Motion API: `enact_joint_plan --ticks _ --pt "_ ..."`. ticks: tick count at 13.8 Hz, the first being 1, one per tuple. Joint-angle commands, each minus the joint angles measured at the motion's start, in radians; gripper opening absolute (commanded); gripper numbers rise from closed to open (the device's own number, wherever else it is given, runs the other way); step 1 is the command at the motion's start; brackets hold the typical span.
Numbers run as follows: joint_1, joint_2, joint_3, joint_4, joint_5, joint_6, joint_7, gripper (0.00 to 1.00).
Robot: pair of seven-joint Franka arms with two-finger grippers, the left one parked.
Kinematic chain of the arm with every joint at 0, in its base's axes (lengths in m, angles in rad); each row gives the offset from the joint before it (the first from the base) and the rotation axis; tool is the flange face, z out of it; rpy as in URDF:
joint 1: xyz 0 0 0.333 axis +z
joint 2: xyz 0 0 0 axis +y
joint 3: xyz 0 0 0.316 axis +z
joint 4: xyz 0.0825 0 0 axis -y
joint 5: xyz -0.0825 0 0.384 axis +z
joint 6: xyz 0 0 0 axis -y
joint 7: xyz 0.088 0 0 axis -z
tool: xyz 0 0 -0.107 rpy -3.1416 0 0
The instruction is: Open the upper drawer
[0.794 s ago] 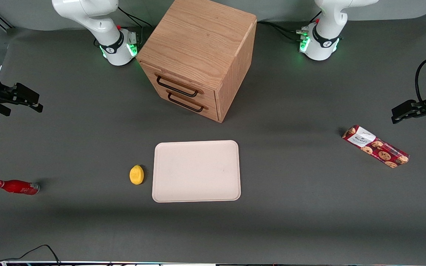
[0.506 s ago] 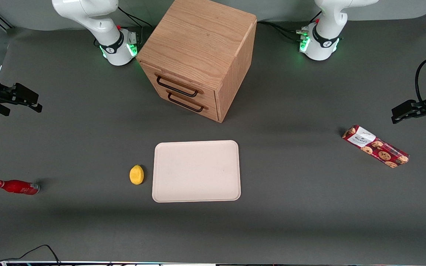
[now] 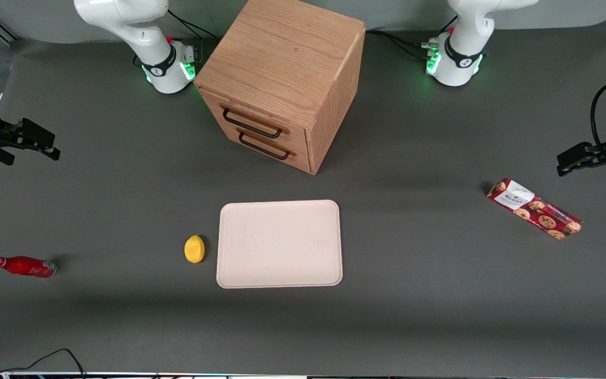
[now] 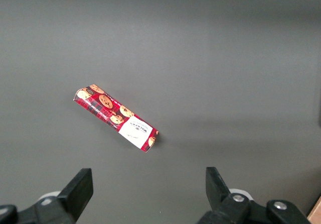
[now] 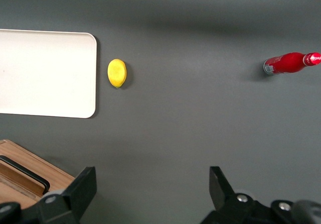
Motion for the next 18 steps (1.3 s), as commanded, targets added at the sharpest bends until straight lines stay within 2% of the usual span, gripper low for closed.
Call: enact_joint_plan --ticks 1,7,10,15,18 --pt "-0.009 0.009 0.002 0.023 0.008 -0.019 -0.010 1.00" --pt "0.029 0.009 0.009 0.022 0.018 -0.051 -0.012 1.00" --pt "0.119 0.010 0.012 0.017 0.022 -0.086 -0.007 1.00" --pt "0.351 0.036 0.002 0.016 0.021 -0.094 0.004 1.00" --pt "0.443 0.056 0.000 0.019 0.030 -0.094 0.004 1.00"
